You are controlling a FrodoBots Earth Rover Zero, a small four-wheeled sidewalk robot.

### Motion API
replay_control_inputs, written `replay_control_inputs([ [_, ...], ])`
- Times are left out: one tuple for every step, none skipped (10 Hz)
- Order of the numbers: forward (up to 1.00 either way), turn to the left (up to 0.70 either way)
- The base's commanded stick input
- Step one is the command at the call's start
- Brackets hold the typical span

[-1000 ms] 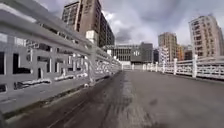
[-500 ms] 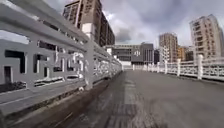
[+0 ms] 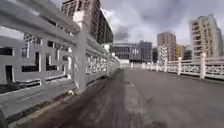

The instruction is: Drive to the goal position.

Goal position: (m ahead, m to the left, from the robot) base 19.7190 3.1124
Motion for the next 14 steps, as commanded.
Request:
replay_control_inputs([
  [0.70, 0.00],
  [0.70, 0.00],
  [0.70, 0.00],
  [0.70, 0.00],
  [0.70, -0.01],
  [0.70, -0.04],
  [0.70, -0.14],
  [0.70, -0.03],
  [0.70, 0.00],
  [0.70, 0.00],
  [0.70, 0.00],
  [0.70, -0.03],
  [0.70, -0.11],
  [0.70, -0.14],
])
